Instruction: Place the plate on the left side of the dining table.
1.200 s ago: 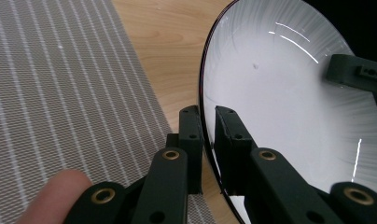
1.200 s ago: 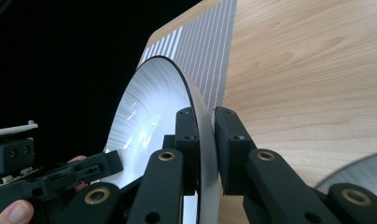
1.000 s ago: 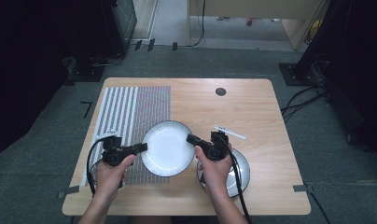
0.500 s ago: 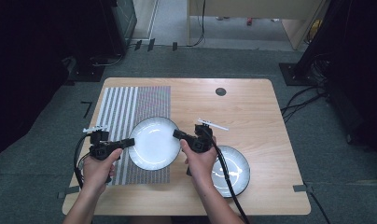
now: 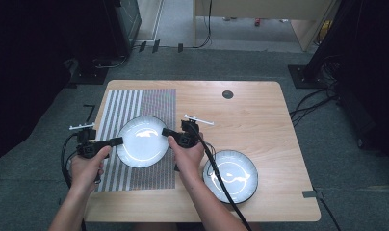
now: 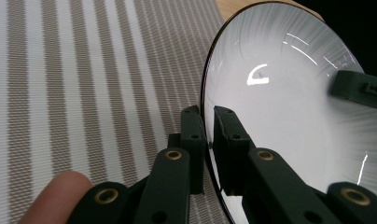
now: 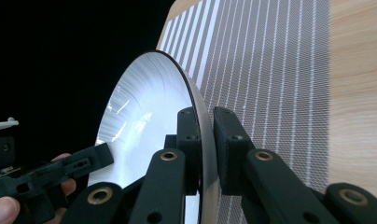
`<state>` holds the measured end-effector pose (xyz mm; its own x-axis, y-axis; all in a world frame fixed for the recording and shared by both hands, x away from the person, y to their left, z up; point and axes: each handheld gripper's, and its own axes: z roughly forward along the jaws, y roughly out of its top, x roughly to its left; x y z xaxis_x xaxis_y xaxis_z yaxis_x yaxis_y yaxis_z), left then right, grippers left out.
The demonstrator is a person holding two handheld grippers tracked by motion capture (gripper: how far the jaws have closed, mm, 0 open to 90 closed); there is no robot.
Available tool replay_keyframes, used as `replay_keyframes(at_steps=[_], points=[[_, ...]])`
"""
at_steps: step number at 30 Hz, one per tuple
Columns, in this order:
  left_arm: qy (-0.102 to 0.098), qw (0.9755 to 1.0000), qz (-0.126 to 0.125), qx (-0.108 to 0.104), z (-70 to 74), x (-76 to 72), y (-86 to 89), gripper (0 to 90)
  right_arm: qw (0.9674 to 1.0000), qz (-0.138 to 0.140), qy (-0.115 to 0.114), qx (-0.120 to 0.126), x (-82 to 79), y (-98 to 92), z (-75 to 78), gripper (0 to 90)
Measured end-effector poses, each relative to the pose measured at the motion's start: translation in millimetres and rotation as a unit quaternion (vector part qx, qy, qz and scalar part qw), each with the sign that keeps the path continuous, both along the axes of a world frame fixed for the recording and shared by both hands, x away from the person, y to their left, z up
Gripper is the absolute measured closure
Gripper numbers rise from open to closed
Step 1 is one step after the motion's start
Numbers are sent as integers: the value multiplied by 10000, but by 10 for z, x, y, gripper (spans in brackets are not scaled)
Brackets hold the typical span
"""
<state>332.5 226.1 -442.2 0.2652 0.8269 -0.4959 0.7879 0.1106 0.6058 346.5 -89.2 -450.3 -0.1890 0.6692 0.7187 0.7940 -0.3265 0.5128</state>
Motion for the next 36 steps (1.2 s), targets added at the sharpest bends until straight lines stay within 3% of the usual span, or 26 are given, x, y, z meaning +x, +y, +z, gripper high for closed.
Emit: replay_keyframes(at_steps=[13,25,36], points=[[288,9991,306,27,-272,434,250,845,9994,-107,322,-80,421,334,-272,821],[356,9982,452,144,-385,741,250,848,9978,-327,558,-147,689,426,-463,829],[522,9966,583,243,-535,852,257,848,9966,-359,701,-239,811,481,-652,834]])
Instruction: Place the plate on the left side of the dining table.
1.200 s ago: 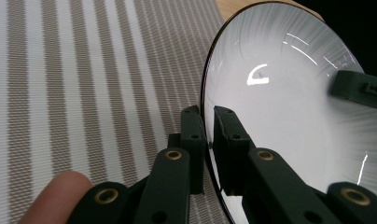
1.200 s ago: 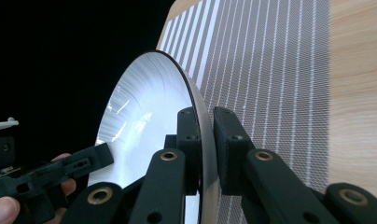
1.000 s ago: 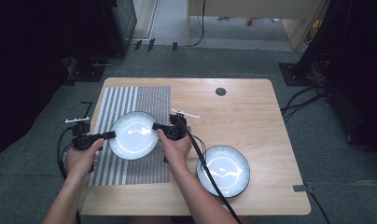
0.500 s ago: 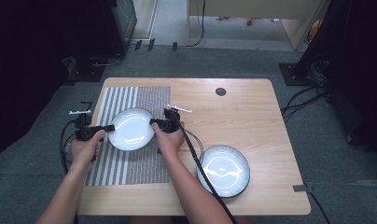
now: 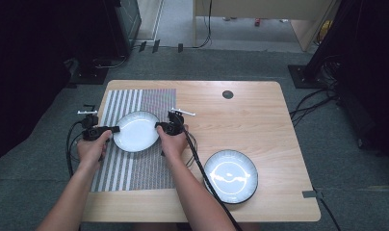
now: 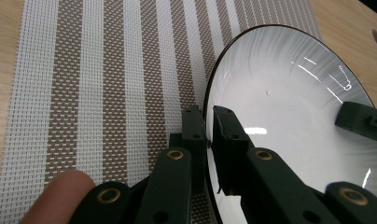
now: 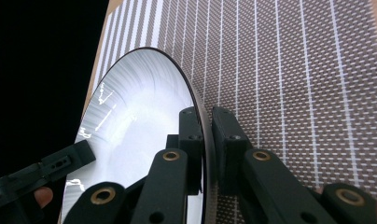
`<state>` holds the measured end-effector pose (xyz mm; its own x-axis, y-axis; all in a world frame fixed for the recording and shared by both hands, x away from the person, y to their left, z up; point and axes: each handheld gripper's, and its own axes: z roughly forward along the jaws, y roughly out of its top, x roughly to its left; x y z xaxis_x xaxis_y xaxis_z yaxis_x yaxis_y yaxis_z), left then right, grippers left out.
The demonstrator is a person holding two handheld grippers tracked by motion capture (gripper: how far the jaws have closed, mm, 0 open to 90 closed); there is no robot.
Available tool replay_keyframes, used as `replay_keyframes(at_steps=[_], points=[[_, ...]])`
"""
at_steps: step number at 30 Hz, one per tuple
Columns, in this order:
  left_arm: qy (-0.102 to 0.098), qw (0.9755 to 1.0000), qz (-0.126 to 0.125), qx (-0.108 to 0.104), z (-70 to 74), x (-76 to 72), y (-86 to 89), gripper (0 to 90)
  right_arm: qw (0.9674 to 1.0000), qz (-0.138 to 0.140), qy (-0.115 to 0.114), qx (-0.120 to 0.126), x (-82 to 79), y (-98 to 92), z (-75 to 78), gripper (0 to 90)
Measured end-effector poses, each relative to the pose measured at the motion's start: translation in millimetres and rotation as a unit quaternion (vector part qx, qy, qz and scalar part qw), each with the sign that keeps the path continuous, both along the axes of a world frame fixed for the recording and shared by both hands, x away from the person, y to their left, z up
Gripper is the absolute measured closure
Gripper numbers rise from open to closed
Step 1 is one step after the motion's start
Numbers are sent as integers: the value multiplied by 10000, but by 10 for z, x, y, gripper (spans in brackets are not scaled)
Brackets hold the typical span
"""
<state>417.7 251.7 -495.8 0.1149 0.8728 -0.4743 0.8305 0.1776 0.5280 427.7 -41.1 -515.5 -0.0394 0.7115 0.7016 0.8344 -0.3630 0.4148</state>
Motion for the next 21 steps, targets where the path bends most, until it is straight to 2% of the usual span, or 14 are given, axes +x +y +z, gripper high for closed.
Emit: replay_keyframes(at_steps=[10,18,21], points=[[-2,10000,36,-8,-3,76,-31,850,9999,-56,75,57,54,-24,-34,833],[-72,10000,46,-2,-8,78,-44,855,9999,-67,145,54,78,-40,-56,826],[-51,10000,50,-70,-12,86,-36,856,9997,-74,194,99,81,-45,-65,826]])
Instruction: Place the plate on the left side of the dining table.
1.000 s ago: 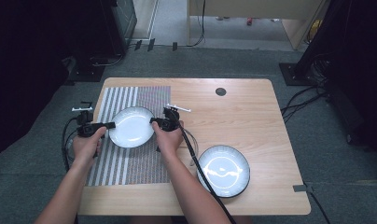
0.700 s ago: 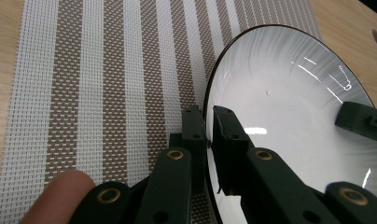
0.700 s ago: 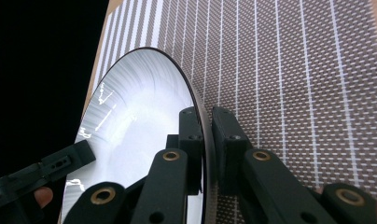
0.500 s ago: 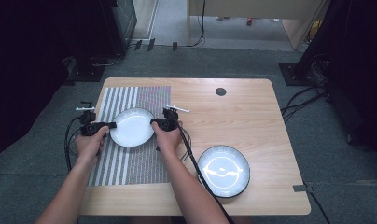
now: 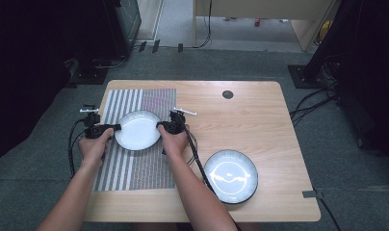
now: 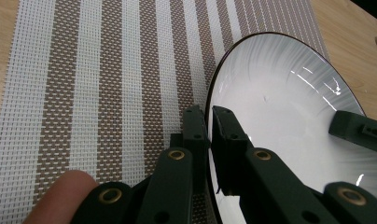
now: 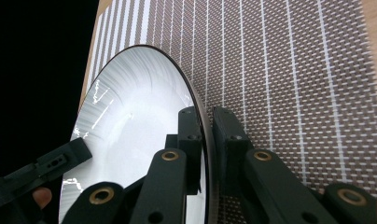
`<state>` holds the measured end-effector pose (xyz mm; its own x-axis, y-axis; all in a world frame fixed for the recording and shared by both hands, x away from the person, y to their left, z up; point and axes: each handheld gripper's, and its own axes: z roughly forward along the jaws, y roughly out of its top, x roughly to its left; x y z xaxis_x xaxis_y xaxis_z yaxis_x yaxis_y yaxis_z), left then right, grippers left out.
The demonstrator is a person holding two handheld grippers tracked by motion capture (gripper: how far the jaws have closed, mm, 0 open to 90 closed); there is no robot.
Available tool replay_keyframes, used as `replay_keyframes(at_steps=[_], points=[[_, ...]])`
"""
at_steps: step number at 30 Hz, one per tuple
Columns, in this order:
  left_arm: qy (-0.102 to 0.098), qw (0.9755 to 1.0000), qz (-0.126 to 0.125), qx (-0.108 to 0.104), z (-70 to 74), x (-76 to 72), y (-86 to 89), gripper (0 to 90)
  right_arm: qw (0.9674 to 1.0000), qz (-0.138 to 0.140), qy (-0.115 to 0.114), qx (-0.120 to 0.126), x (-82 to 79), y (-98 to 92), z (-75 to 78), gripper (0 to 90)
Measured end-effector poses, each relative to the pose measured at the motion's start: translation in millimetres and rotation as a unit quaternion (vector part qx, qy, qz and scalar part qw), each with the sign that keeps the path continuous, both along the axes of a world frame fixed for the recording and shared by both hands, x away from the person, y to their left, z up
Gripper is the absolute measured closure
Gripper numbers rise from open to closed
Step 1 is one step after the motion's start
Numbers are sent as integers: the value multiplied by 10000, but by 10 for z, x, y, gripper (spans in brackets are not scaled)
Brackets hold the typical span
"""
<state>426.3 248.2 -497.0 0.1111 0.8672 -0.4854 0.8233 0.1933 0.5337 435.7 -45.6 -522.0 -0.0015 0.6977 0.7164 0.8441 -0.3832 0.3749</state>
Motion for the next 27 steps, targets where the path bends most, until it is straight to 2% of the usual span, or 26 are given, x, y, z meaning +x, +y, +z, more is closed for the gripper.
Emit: replay_keyframes(at_steps=[6,11,16,24,26,27], points=[[7,9999,-10,-113,-13,10,18,859,10000,-53,34,-35,-12,10,11,824],[-11,9998,-33,-182,-27,16,29,860,9998,-175,-90,-65,-64,25,-3,825],[-43,9996,-48,-262,-43,17,40,861,9997,-245,-71,-8,-84,20,-10,828],[-68,9998,-66,-162,-33,12,25,857,9996,-247,-117,-86,-91,34,-3,823],[-36,9999,-111,-65,-31,11,7,847,9997,-175,-152,-76,-83,20,-12,822],[-11,9999,-150,19,-39,12,-12,813,9998,-118,-113,-58,-78,10,-11,801]])
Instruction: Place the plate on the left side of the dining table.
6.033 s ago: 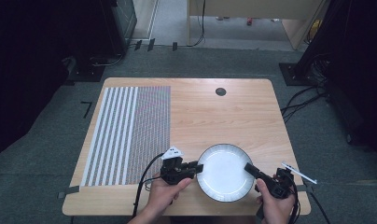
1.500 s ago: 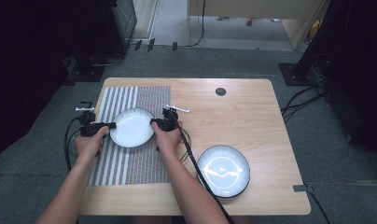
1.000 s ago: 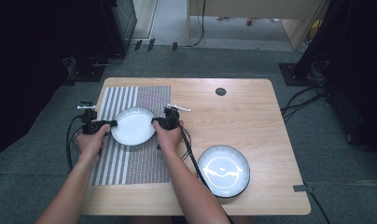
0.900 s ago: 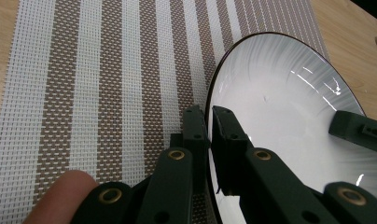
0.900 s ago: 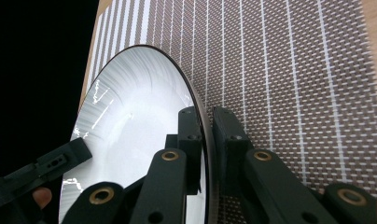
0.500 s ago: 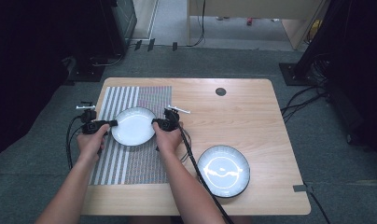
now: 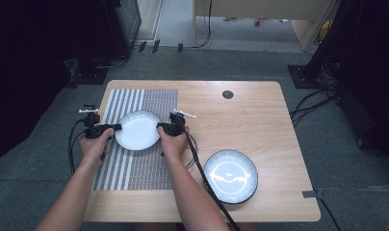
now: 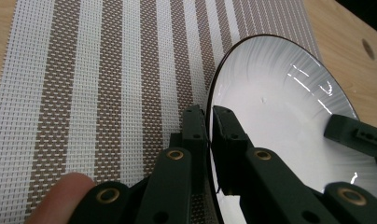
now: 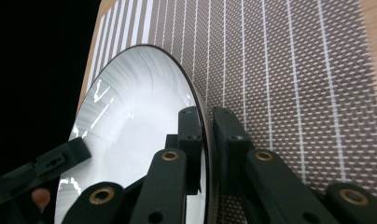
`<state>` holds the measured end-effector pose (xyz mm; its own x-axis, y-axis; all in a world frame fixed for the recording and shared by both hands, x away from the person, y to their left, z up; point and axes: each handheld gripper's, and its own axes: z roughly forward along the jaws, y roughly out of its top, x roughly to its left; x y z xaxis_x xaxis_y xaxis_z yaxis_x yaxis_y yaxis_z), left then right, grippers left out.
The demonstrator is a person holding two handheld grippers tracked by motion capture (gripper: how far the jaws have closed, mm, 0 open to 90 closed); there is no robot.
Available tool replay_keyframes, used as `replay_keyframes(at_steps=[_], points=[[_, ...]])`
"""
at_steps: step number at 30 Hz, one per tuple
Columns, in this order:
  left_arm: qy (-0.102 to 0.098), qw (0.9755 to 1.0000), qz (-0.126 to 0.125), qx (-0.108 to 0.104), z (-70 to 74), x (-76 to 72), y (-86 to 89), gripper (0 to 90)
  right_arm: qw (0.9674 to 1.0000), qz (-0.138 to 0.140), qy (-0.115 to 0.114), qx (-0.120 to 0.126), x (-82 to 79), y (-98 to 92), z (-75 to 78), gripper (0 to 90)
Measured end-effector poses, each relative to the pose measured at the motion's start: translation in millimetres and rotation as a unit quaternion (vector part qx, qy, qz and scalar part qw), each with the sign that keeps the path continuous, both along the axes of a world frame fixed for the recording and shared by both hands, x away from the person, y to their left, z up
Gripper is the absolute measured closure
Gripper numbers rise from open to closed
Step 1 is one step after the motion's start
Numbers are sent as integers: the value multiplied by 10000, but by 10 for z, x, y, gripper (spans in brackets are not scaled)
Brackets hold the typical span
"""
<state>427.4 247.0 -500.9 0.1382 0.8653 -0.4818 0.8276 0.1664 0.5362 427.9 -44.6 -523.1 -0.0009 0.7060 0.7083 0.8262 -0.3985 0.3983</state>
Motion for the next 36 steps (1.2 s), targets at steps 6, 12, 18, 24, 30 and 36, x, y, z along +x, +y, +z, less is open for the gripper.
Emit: replay_keyframes(at_steps=[6,12,18,24,30,36], points=[[-116,9998,39,-125,57,-50,34,504,9986,48,-405,-339,-19,-69,79,578],[-530,9986,-26,-85,313,-191,37,291,9924,146,-779,-938,-65,-116,216,436],[-810,9964,-208,-142,379,-381,44,180,9858,486,-1036,-1228,-213,-214,383,359],[-849,9962,-162,-114,313,-526,51,181,9822,734,-1283,-1162,-396,-314,546,325],[-1116,9934,-252,-61,371,-747,17,180,9790,880,-1478,-1095,-578,-391,711,301],[-1307,9908,-358,-66,452,-977,-23,180,9757,995,-1586,-1136,-747,-460,865,286]])
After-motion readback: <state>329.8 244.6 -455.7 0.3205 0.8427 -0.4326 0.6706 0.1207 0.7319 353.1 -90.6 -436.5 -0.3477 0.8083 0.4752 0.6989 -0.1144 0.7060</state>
